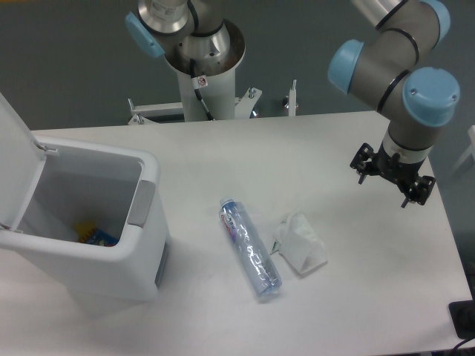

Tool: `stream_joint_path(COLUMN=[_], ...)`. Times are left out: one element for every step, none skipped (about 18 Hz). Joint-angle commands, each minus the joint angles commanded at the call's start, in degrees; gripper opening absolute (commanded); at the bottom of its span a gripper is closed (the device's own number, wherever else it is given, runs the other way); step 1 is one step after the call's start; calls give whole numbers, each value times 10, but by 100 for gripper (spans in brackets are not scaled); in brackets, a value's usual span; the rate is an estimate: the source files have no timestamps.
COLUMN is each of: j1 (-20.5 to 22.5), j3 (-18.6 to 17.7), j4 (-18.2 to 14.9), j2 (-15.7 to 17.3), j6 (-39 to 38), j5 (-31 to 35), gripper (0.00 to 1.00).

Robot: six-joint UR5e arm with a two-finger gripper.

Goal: Place the trash in the trash can
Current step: 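Move the gripper over the crumpled white tissue and lower toward it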

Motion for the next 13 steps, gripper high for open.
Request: stream_joint_path(j1=[0,0,0,-1,-4,-11,-14,-18,-26,-28,-32,-37,-42], j3=[0,0,0,0,0,0,0,1,1,1,1,2,3], j4=[0,0,0,0,-1,-1,-1,-1,-3,-1,-1,-2,-2], j2=[0,0,1,1,1,2,1,2,2,3,3,4,5], j6=[0,0,-1,-2,-3,-16,-31,-39,-47,-54,-64,-75,-90], j5=[1,1,0,0,0,0,0,0,0,0,0,-1,-2], gripper=[100,100,100,100,100,100,100,100,100,100,100,100,100])
